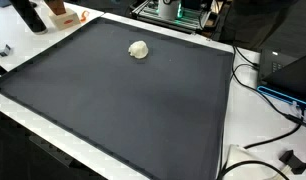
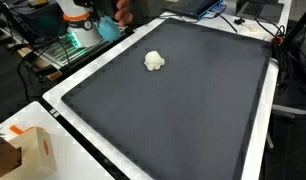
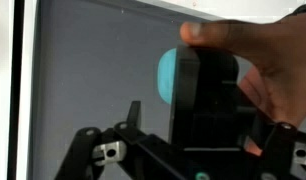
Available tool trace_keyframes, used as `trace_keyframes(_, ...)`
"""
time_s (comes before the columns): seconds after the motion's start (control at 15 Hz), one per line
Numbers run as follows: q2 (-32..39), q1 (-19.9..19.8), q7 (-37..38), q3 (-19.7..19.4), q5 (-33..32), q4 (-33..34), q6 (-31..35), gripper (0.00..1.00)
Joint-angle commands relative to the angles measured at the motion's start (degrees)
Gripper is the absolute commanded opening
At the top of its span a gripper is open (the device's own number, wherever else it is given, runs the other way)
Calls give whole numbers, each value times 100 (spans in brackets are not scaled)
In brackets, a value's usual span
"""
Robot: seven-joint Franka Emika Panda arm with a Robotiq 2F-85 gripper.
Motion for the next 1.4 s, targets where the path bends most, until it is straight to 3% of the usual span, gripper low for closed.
trace_keyframes(0.0, 12, -115, -26, 107, 32, 8, -9, 100)
trace_keyframes(0.2, 13, -131, -23, 160, -29, 13, -23, 100)
trace_keyframes(0.27, 7, -130, -44, 160, 13, 6, -18, 75)
trace_keyframes(0.33, 0, -141, -18, 183, -18, -1, 6, 72)
trace_keyframes(0.73, -8, -143, -58, 211, -13, 2, 18, 27)
trace_keyframes(0.93, -1, -141, -68, 214, 21, 15, -26, 25)
trace_keyframes(1.0, 15, -134, -16, 234, 23, 35, -5, 50)
trace_keyframes(1.33, 21, -137, -16, 236, 23, 34, -5, 50)
